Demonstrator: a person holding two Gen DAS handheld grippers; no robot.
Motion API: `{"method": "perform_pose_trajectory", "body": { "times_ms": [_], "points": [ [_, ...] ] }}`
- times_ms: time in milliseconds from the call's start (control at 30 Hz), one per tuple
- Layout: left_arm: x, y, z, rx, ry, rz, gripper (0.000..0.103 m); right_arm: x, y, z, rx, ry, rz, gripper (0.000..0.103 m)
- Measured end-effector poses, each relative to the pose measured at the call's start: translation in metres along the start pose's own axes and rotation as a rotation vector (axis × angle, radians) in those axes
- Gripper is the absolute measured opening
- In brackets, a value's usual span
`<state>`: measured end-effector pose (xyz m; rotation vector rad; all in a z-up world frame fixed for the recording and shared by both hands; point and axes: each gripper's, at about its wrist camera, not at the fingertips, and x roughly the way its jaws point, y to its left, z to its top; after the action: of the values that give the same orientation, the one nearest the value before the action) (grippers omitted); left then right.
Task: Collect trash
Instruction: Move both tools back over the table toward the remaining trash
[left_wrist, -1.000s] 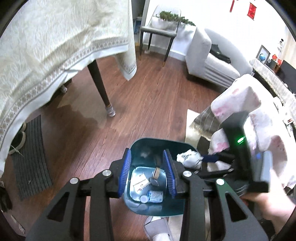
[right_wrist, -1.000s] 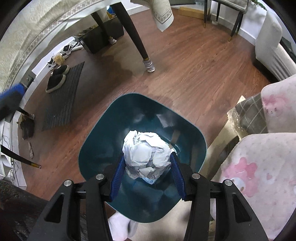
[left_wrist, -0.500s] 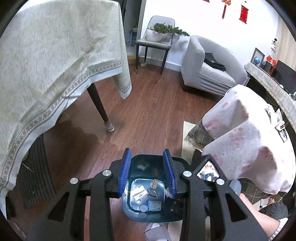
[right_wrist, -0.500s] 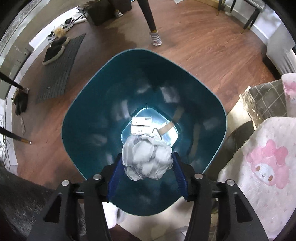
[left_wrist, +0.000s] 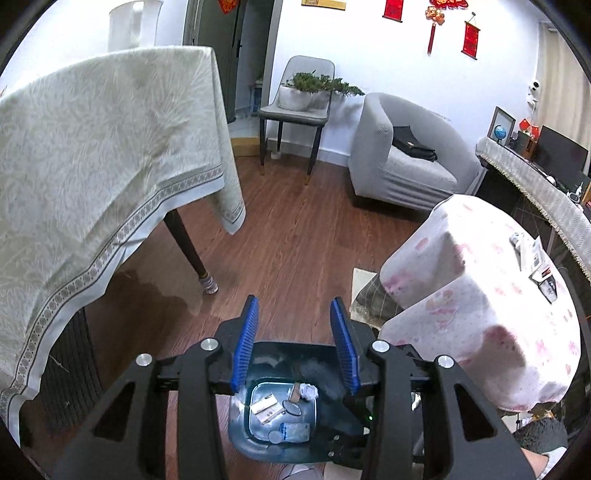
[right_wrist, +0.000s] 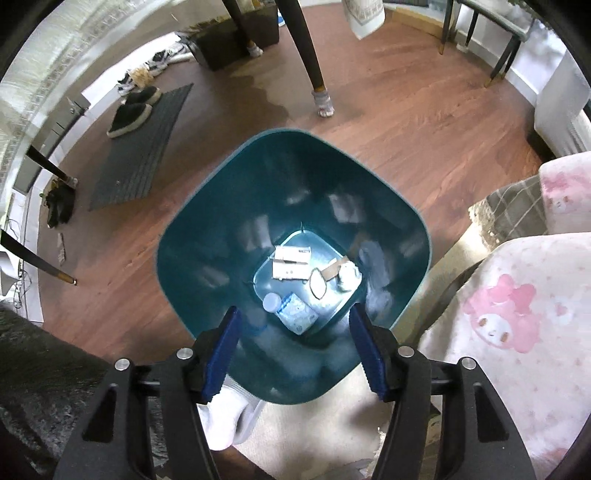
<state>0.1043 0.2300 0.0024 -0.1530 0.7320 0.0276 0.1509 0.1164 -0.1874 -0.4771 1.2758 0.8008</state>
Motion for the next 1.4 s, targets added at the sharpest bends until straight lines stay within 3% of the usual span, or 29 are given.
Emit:
{"method": "perform_pose_trajectory", "body": {
  "times_ms": [167, 300, 567, 1000, 1400],
  "points": [
    [-0.008, -0.012, 0.011, 0.0, -0.029, -0.011, 0.045, -0.03, 0.002, -0.001, -0.015, -0.062, 0.003, 0.061],
    [-0.013, -0.027, 0.019, 0.021, -0.055, -0.013, 0.049, -0.061, 0.0, -0.004, -0.024, -0.119, 0.004, 0.053],
    [-0.015, -0.048, 0.03, 0.045, -0.086, -0.011, 0.056, -0.127, -0.015, -0.014, -0.009, -0.268, -0.017, 0.05],
    [0.001, -0.103, 0.04, 0.092, -0.089, -0.056, 0.064, -0.205, -0.085, -0.057, 0.123, -0.441, -0.084, 0.05],
    [0.025, -0.172, 0.038, 0.17, -0.067, -0.118, 0.069, -0.236, -0.143, -0.101, 0.247, -0.522, -0.169, 0.05]
  ]
}}
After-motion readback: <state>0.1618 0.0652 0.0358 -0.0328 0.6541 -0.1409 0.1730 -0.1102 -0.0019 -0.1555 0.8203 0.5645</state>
